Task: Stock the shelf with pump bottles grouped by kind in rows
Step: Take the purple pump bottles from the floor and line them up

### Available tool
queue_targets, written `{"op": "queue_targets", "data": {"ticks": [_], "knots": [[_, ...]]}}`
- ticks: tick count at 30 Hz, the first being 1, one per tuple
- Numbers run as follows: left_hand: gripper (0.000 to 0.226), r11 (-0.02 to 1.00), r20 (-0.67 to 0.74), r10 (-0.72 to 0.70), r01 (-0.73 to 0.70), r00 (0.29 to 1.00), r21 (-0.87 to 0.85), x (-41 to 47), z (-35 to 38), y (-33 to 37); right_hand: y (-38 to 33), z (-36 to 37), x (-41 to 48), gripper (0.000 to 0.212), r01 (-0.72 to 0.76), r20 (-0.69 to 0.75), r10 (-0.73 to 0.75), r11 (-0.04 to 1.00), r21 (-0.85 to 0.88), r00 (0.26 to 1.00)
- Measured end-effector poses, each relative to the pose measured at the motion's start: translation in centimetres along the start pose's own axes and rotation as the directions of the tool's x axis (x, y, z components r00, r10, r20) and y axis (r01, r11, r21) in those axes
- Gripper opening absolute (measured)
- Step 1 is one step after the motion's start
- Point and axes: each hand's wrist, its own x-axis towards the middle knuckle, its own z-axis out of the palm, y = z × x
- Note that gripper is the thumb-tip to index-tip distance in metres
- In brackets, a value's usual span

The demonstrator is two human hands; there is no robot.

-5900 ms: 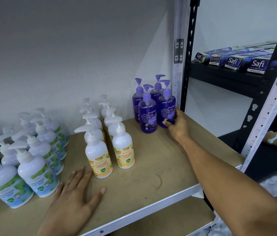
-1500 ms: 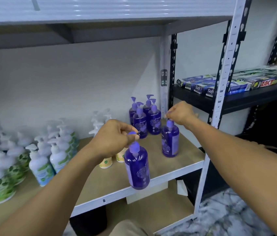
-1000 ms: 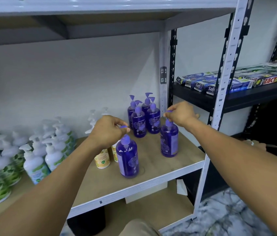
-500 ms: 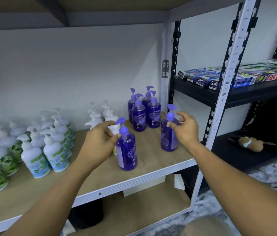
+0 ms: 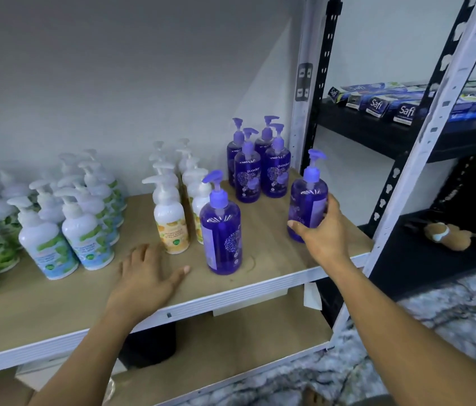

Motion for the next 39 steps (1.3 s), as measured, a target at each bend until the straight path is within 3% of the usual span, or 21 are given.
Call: {"op": "queue_targets", "data": {"ticks": [6, 22, 27, 32, 39], "knots": [[0.104, 0.994, 0.113, -0.005, -0.007, 0.994, 0.105, 1.8, 0.7, -0.9, 0.8, 0.9, 1.8, 0.092, 0.032, 0.027, -0.033, 0.999, 0.016, 0.999], [0.103, 0.988, 0.1, 0.011, -0.026, 0.995, 0.152, 1.7, 1.2, -0.9, 1.7, 5.2, 7.1, 0.09, 0.025, 0.056, -0.032, 0.993, 0.115, 0.998], [0.102, 0.988, 0.107, 0.01, -0.027, 0.994, 0.153, 1.5, 1.0, -0.6, 2.1, 6.3, 7.2, 0.107, 0.042, -0.038, -0.044, 0.998, -0.056, 0.998], [0.104, 0.987, 0.113, 0.004, -0.022, 0.994, 0.161, 1.6, 1.1, -0.7, 1.2, 8.1, 6.9, 0.115, 0.006, -0.232, -0.077, 0.957, -0.291, 0.97], [0.102, 0.989, 0.112, 0.007, -0.024, 0.994, 0.149, 1.7, 1.2, -0.8, 1.8, 8.6, 7.4, 0.099, 0.016, -0.27, -0.078, 0.975, -0.222, 0.96]]}}
